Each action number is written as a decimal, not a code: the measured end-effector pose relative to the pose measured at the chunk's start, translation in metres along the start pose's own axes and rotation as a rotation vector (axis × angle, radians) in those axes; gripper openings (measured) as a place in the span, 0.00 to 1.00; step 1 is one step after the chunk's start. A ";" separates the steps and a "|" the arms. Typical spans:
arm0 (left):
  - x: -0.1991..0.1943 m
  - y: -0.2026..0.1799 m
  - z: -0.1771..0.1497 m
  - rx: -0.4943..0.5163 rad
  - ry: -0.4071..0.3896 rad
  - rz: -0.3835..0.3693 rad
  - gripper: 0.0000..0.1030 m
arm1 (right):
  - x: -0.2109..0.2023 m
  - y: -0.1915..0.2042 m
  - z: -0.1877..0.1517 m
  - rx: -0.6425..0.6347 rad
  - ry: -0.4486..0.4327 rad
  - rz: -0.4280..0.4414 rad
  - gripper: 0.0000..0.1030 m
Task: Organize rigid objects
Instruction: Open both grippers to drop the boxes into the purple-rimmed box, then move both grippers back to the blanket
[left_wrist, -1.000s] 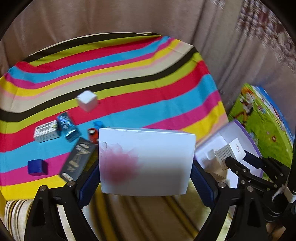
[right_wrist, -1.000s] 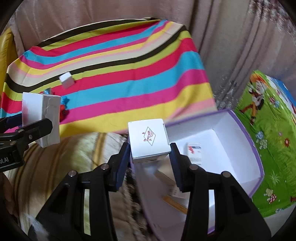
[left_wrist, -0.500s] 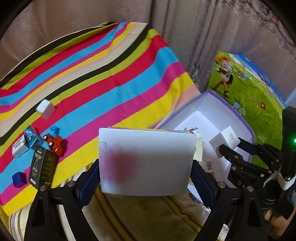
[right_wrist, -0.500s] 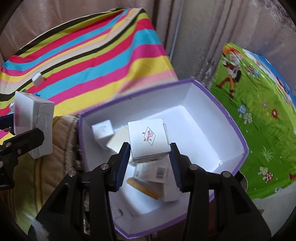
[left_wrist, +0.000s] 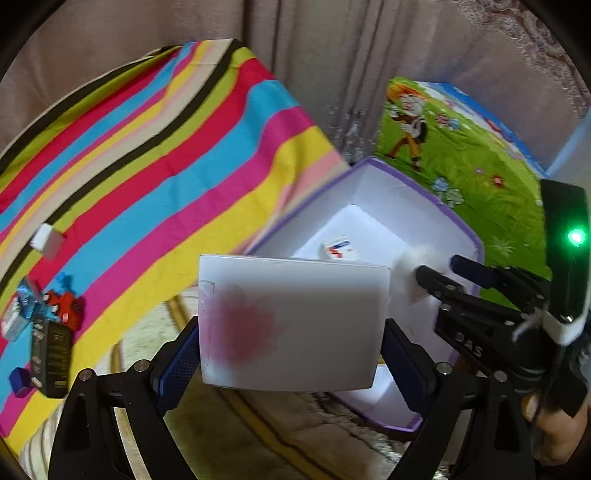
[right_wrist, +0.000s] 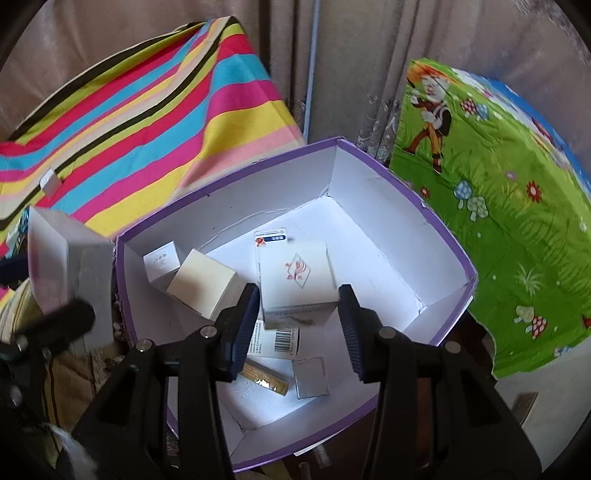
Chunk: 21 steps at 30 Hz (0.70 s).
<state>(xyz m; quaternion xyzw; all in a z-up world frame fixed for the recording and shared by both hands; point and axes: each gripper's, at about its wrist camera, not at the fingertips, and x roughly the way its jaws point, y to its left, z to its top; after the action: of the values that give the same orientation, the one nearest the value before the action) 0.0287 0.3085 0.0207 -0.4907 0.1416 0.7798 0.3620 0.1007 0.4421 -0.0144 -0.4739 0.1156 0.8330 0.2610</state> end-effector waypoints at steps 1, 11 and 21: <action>0.000 0.000 0.000 -0.010 0.002 -0.019 0.98 | 0.001 -0.002 0.001 0.008 0.004 0.002 0.50; -0.001 0.015 -0.003 -0.100 0.032 -0.136 1.00 | -0.002 -0.002 0.002 0.026 0.001 0.029 0.69; -0.023 0.058 -0.019 -0.226 0.004 -0.090 1.00 | -0.012 0.032 0.004 -0.044 -0.015 0.083 0.69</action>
<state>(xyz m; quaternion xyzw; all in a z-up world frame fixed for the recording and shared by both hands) 0.0064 0.2470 0.0238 -0.5358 0.0316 0.7728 0.3388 0.0855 0.4128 -0.0037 -0.4680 0.1148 0.8491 0.2165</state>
